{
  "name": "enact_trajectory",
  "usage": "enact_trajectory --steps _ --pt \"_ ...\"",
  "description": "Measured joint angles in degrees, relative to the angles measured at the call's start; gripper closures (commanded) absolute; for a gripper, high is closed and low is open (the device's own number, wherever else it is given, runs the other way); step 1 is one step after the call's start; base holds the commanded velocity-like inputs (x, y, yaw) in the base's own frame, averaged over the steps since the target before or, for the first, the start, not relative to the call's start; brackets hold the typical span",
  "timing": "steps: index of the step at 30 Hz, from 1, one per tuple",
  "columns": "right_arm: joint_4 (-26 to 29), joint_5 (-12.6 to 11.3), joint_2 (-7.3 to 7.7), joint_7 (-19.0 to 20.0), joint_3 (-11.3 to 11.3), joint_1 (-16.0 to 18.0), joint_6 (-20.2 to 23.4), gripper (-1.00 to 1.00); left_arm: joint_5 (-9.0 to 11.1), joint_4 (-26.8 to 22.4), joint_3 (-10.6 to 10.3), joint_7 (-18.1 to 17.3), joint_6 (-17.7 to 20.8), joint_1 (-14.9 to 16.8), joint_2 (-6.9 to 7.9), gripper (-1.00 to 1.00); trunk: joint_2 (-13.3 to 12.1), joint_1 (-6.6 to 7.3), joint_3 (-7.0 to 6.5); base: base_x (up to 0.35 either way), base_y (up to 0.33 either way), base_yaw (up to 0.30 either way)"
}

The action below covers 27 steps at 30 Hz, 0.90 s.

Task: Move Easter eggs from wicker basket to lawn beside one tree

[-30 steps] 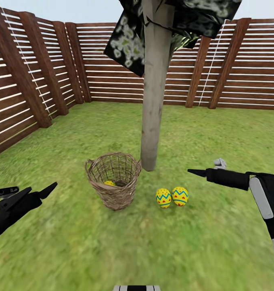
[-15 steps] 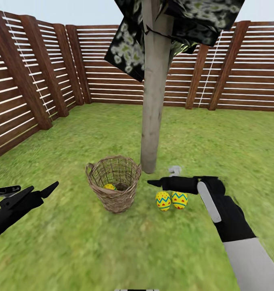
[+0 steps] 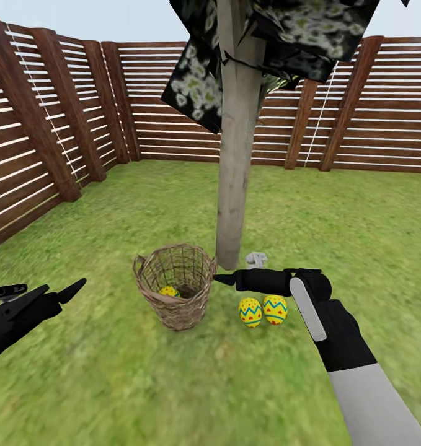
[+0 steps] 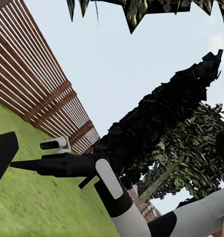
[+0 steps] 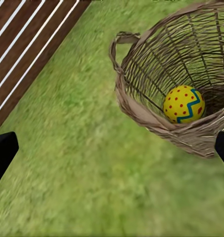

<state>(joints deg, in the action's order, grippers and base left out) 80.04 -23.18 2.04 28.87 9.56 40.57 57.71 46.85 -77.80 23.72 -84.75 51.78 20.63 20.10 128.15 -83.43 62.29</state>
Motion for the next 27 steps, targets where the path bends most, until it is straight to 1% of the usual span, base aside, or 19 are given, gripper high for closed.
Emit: enact_trajectory --steps 3,4,5,6,7,9,10,11,12,14,15,17,19,21,22,23,25,27 --pt "-0.2 0.3 -0.51 -0.4 0.0 0.0 0.0 -1.0 0.0 0.1 0.1 0.0 0.0 0.0 0.01 -1.0 -1.2 0.66 -0.54 0.0 0.0 0.0" --pt "-0.2 0.3 -0.61 -1.1 0.1 0.0 0.0 -1.0 0.0 0.1 0.1 0.0 0.0 0.0 0.04 -1.0 -1.6 0.88 -0.72 0.0 0.0 0.0" --pt "-0.2 0.2 -0.82 -2.9 0.2 0.0 0.0 -1.0 0.0 0.1 0.1 0.0 0.0 0.0 0.07 -1.0 -2.0 1.1 -0.9 0.0 0.0 0.0" --pt "-0.2 0.1 -1.28 -4.5 0.2 0.0 -0.1 -1.0 0.0 0.1 0.1 0.0 0.0 0.0 0.1 -1.0 -2.4 1.32 -1.08 0.0 0.0 0.0" --pt "-0.2 0.0 -2.43 -6.9 0.3 0.0 -0.1 -1.0 0.0 0.2 0.2 0.0 0.0 0.0 0.14 -1.0 -2.8 1.54 -1.26 0.0 0.0 0.0" --pt "-0.2 0.0 -4.07 -10.3 0.4 0.0 -0.1 -1.0 0.0 0.3 0.2 0.0 -0.1 0.0 0.21 -1.0 -3.6 1.98 -1.62 0.0 0.0 0.0" --pt "-0.2 0.0 -4.86 -13.4 1.2 0.0 -0.2 -1.0 -0.1 0.3 0.3 0.0 -0.1 0.0 0.26 -1.0 -4.0 2.2 -1.8 0.0 0.0 0.0" --pt "-0.2 0.0 -5.08 -15.0 2.2 0.0 -0.2 -1.0 0.0 0.4 0.3 0.1 -0.1 0.0 0.48 -1.0 -4.4 2.42 -1.97 0.0 0.0 0.0" --pt "-0.2 0.0 -5.31 -17.1 4.0 0.0 -0.2 -1.0 0.0 0.5 0.3 0.2 -0.2 0.0 1.1 -1.0 -4.8 2.64 -2.15 0.0 0.0 0.0" --pt "-0.1 -0.1 -5.76 -19.8 6.4 0.0 -0.3 -1.0 0.0 0.5 0.4 0.5 -0.6 0.0 1.99 -1.0 -5.6 3.08 -2.51 0.0 0.0 0.0" --pt "-0.1 -0.1 -6.22 -20.6 6.8 0.0 -0.3 -1.0 0.0 0.7 0.6 0.5 -0.7 0.0 2.2 -1.0 -6.0 3.3 -2.69 0.0 0.0 0.0" --pt "-0.1 0.2 -8.25 -24.9 7.5 0.0 -0.4 -1.0 0.0 1.8 1.4 0.6 -0.8 0.0 2.55 -1.0 -6.8 3.74 -3.05 0.0 0.0 0.0" --pt "-0.1 0.5 -9.09 -28.2 8.0 0.0 -0.5 -1.0 0.0 2.1 1.6 0.6 -0.9 -0.1 2.71 -1.0 -7.6 4.17 -3.41 0.0 0.0 0.0" --pt "-0.1 0.7 -10.0 -31.3 10.2 0.0 -0.7 -1.0 0.0 2.3 1.7 0.5 -0.9 0.0 3.64 -1.0 -8.0 4.4 -3.6 0.0 0.0 0.0" --pt "-0.1 0.8 -10.32 -32.2 11.6 0.0 -0.8 -1.0 0.1 2.4 1.9 0.3 -1.0 -0.1 3.97 -1.0 -8.0 4.4 -3.6 0.0 0.0 0.0" --pt "-0.1 0.9 -10.52 -32.4 12.1 0.0 -0.8 -1.0 0.1 2.5 2.3 0.3 -1.0 -0.1 4.02 -1.0 -8.0 4.4 -3.6 0.0 0.0 0.0" --pt "-0.1 0.9 -10.89 -32.8 12.6 0.1 -0.9 -1.0 0.0 2.5 3.3 0.1 -1.0 -0.1 3.96 -1.0 -8.0 4.4 -3.6 0.0 0.0 0.0" --pt "-0.1 1.0 -11.01 -32.9 12.7 0.2 -0.9 -1.0 0.1 2.5 3.6 0.1 -1.0 -0.1 3.95 -1.0 -8.0 4.4 -3.6 0.01 0.004 0.0"
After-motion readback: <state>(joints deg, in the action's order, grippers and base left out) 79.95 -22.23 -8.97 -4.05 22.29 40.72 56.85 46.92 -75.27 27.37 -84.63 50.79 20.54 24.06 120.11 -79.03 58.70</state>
